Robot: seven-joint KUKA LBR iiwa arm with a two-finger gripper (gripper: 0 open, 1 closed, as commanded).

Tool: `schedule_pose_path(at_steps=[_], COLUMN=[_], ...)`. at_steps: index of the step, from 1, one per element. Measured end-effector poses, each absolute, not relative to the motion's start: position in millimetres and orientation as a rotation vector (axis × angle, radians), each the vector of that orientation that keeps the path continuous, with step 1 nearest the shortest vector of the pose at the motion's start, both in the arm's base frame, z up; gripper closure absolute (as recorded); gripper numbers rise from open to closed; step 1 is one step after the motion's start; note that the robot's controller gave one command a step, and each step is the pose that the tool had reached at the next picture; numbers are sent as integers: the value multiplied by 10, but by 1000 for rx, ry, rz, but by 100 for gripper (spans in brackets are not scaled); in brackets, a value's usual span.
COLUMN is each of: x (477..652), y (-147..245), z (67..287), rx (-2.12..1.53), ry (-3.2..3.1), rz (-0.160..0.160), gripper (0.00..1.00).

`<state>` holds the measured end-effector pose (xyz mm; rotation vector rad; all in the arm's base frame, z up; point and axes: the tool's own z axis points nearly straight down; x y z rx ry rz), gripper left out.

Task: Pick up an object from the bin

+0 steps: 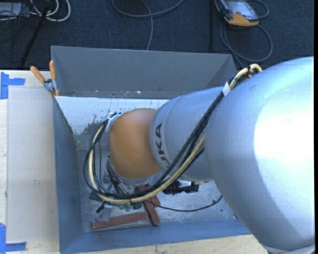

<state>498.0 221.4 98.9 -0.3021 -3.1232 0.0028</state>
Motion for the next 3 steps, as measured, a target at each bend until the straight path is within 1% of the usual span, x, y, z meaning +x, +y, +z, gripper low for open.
schedule_pose_path(at_steps=[1, 2, 3], x=[4935, 4893, 4893], y=[2147, 1914, 1913], z=[691, 702, 702], rx=[-326, -433, -433], ry=[-3121, -3109, -3109], rz=[2, 0, 0], gripper=[0, 100, 100])
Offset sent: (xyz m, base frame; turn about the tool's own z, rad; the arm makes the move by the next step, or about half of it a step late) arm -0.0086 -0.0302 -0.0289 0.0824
